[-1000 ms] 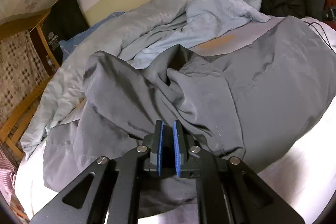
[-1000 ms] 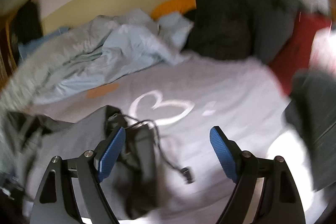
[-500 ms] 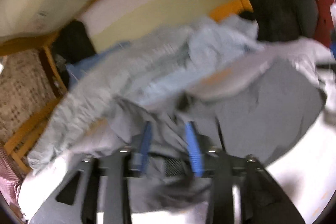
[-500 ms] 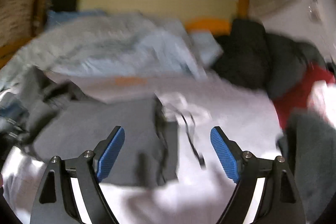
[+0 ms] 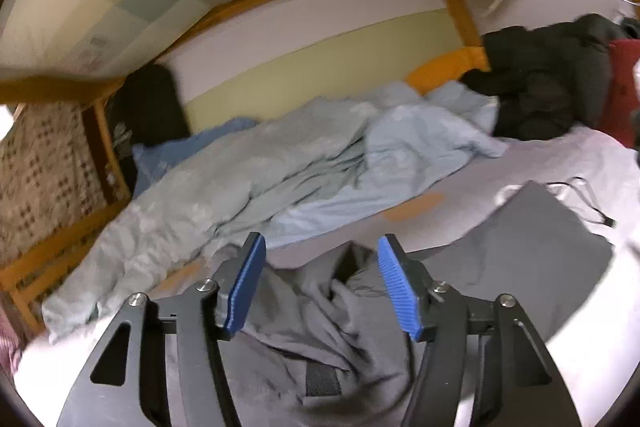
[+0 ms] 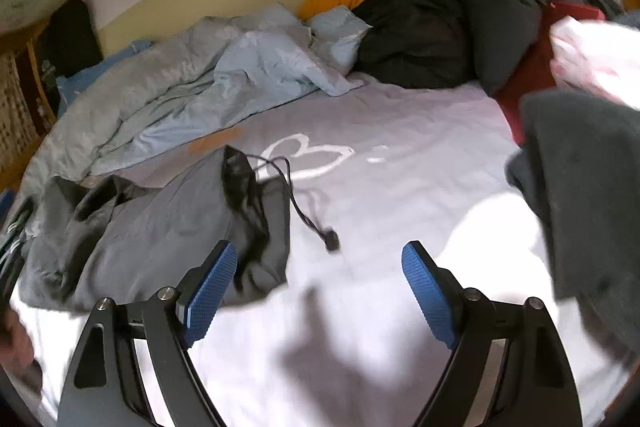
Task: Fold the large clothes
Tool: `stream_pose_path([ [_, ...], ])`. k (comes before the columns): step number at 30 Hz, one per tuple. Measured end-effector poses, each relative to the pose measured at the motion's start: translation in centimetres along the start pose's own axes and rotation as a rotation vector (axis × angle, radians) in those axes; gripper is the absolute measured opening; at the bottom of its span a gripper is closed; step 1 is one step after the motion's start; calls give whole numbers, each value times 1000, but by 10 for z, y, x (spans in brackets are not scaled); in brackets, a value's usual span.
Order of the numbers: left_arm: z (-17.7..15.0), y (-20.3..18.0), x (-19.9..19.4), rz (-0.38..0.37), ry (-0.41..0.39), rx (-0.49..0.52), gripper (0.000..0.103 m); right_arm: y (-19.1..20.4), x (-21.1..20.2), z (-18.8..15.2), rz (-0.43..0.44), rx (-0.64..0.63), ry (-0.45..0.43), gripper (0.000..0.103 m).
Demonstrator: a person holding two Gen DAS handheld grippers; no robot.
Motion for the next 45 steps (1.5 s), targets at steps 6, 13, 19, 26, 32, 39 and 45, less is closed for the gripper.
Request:
stream_pose_path([
  [6,-34,20,38,-3,142,-97,59,-7,-7,-12,169,-3,-20,88],
  [13,-71,57,-29,-48,157,-204,51,44,3,-24,146,-171,-90,88],
  [19,-24,103,-67,16,41,-206,63,92,14,-44,264,-282,22,88],
  [26,-25,139,-41,-108,86,-247,63,117,59,-66,346,-201,225,88],
  [32,-70,109,44,-297,306,-231,65,89,93,-37,337,167,189,88],
  [39,-103,84,66,-320,412,-262,67,114,109,-26,188,110,69,54],
  [45,-106,84,64,-308,409,-257,67,141,81,-4,57,150,-110,14],
])
Point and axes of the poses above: each gripper's, at about its wrist camera, not at the fingertips, and x roughly the way its jaws point, y to its left, z to its top, the point moved 1 cm from there along x, roughly the way its jaws point, and after that the axes turned 9 degrees about y, right-handed, at the moved point
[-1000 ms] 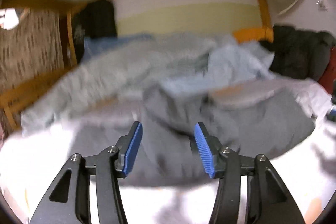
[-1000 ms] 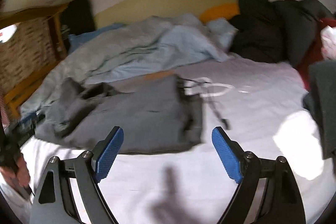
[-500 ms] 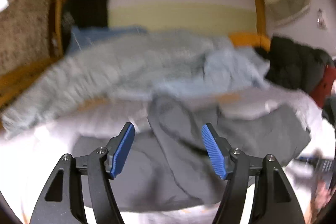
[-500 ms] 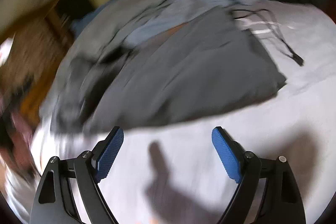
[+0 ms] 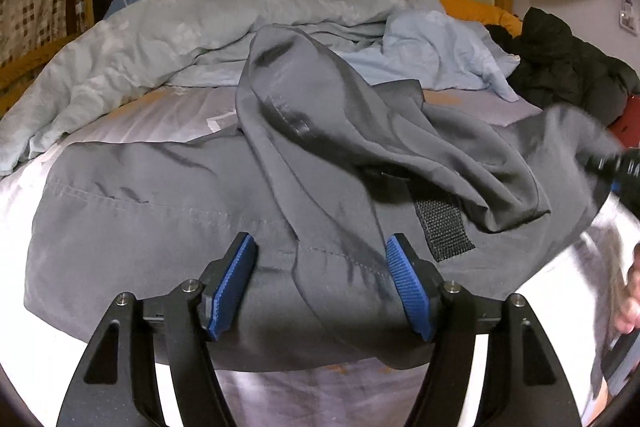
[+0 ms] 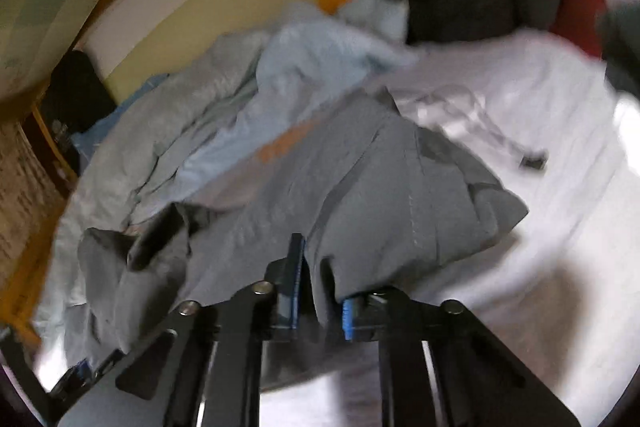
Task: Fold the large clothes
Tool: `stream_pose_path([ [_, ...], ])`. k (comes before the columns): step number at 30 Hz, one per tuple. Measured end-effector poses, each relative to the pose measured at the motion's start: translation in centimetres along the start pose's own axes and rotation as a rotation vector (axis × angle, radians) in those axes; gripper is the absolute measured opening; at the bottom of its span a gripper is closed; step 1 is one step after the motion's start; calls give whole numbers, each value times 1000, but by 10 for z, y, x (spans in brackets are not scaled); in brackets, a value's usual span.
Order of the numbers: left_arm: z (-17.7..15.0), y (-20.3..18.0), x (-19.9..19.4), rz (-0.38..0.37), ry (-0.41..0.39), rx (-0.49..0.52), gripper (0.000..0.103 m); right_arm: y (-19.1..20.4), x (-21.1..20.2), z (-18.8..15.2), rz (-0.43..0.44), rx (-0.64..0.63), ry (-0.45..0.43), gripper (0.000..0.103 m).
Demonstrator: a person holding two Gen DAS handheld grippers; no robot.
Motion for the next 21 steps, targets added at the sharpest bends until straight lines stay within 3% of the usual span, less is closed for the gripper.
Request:
stream_pose_path([
  [3,0,2,-5,-3,4,-7,67,49,-21,11,-38,-121,-115,13],
  [7,6,17,-22,37,11,-53,68,103,-48,23,40,-216,-168,11],
  [11,7,44,-69,114,-75,-79,68,158,-70,15,72,-373,-211,11],
  [16,4,105,-98,150,-109,-198,68,224,-72,-12,122,-448,-217,11],
  [19,-3,155,-101,307,-123,-250,68,260,-69,-35,165,-433,-166,11],
  [21,-10,207,-109,334,-114,-392,68,286,-61,-54,184,-449,-143,11],
])
Point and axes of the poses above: each gripper's, at about its wrist camera, not at the fingertips, and x roughly the way its jaws point, y to its left, z to its top, the point moved 1 cm from there along x, roughly the way its jaws point, and after that the axes turned 9 degrees about y, right-handed, at the moved point
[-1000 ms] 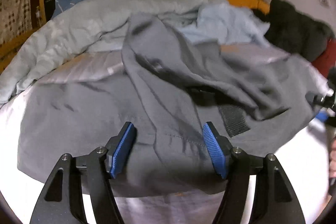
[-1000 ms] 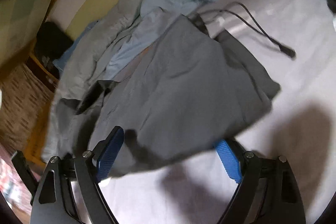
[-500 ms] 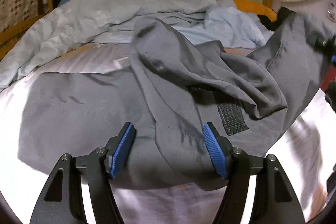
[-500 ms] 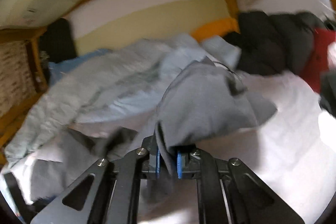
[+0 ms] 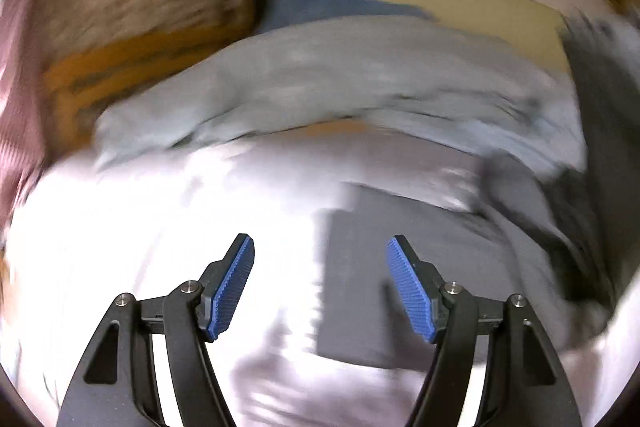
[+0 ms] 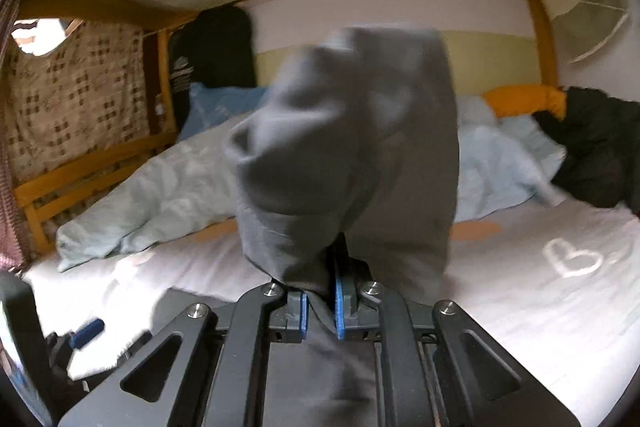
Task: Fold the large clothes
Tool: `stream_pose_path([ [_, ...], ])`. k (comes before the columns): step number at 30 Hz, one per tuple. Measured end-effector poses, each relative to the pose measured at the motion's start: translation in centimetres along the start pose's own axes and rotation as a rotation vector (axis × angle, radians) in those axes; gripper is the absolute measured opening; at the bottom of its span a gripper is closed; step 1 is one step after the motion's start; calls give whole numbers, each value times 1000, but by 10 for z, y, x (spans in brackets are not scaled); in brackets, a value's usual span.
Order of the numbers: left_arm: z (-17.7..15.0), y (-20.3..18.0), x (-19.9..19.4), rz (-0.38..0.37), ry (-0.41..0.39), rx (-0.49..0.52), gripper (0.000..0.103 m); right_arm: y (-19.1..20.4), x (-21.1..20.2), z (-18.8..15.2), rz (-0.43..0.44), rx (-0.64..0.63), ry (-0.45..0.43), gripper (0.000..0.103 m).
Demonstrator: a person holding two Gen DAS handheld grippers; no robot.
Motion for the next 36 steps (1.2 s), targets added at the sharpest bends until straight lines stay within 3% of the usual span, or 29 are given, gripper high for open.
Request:
stream_pose_path([
  [2,8,40,1,50,-3,-102,68,31,11,-18,27,-41,17,11],
  [4,10,67,-5,215,-61,-136,68,62,29,-39,39,-118,41,11],
  [5,10,76,-6,263,-77,-145,68,80,45,-55,41,-170,73,11],
  [6,10,82,-6,266,-75,-153,68,89,60,-68,49,-185,121,11],
  [8,11,89,-5,201,-54,-178,68,93,89,-91,91,-125,245,11],
  [9,10,88,-5,177,-51,-179,68,98,97,-99,103,-110,267,11],
  [11,9,77,-11,183,-72,-140,68,117,93,-105,54,-189,239,11],
  [14,11,46,-12,229,-126,-25,68,132,92,-107,46,-243,243,13],
  [17,8,28,-11,174,-111,17,69,132,84,-109,15,-292,237,13],
  [20,10,21,-20,84,-101,-22,71,132,72,-109,-35,-322,210,15],
  [23,12,21,-33,15,-118,-58,81,130,61,-114,-27,-322,194,18],
  [27,14,19,-40,16,-137,-67,83,119,47,-120,10,-295,197,20],
  [31,12,9,-38,83,-150,-17,83,104,23,-129,51,-272,198,21],
  [34,8,0,-26,47,-112,16,83,80,4,-142,78,-221,240,44],
  [36,7,-4,-19,-56,-57,35,83,52,-11,-150,55,-179,240,44],
])
Point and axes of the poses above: each gripper's, at about its wrist camera, not at the fingertips, and x roughly the way its jaws point, y to its left, z to its top, the point moved 1 cm from there along x, roughly the way its jaws point, and after that the axes turned 9 degrees about y, right-handed, at the moved point
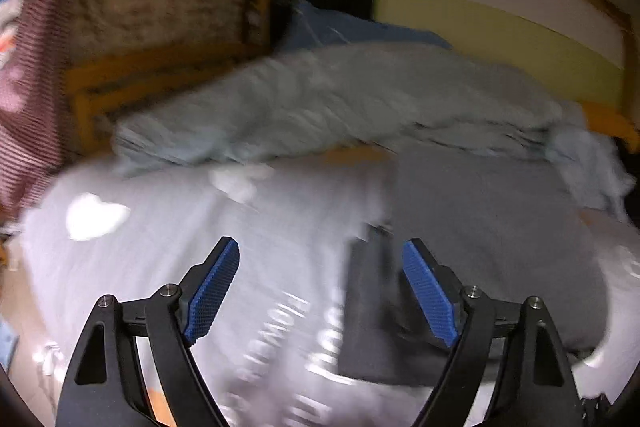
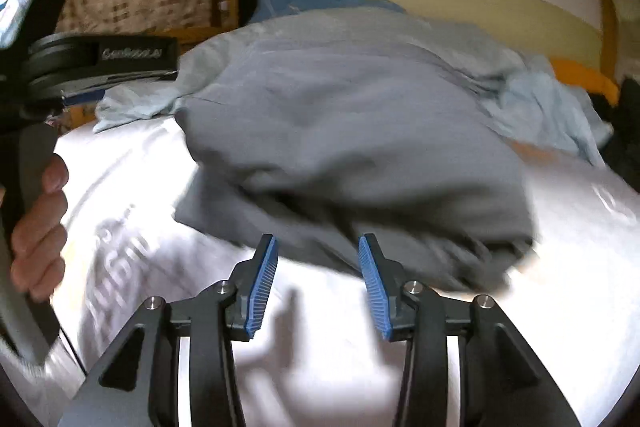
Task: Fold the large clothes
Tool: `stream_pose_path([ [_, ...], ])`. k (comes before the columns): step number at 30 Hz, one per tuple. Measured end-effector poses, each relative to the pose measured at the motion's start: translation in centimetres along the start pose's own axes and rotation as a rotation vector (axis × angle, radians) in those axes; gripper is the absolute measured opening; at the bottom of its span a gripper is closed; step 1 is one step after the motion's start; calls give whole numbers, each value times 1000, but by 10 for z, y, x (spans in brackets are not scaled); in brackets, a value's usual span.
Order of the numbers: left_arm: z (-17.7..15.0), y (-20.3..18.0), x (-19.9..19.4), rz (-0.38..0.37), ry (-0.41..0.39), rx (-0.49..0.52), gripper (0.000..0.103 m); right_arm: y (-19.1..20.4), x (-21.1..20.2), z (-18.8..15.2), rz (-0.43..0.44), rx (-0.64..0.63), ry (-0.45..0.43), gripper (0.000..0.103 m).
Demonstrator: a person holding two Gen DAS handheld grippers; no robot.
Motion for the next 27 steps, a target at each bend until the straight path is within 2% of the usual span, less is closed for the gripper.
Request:
stream_pose_path([
  [3,-4,-9,7,-172,66,18,83,-46,-14,-10,-45,83,-12,44],
  [5,-7,-15,15,-254,114,19,83,-73,-14,-13,-52,143,-1,44],
  [7,-10,-21,26,-277,168,14,83,-103,-12,-18,-38,224,19,44],
  [9,-12,-24,37,-260,199,3,83,-114,-8,-18,-39,216,27,44],
  [11,-12,-23,44,-253,221,-14,83,-117,-8,-12,-32,204,6,44],
  [12,-12,-20,45,-275,229,-38,83,-119,-5,-7,-42,199,2,44],
  [15,-9,-7,44,-348,234,-129,83,-116,16,12,-12,175,67,43],
  [18,-6,0,49,-325,238,-150,83,-117,27,24,-10,150,72,41],
  [22,-8,11,64,-434,308,-252,83,-123,49,34,41,121,135,41],
  [25,-8,15,68,-511,318,-299,82,-134,54,42,80,173,122,41],
  [27,-5,11,68,-559,304,-286,82,-129,53,49,43,153,86,39],
])
Point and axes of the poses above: each gripper's, at about its wrist camera, not at the fingertips, and x roughly the way its jaws point, y to its left, z to its top, the point moved 1 cm from there along x, roughly the way its jaws point, and after that the axes turned 9 degrees about y, right-handed, at the moved point
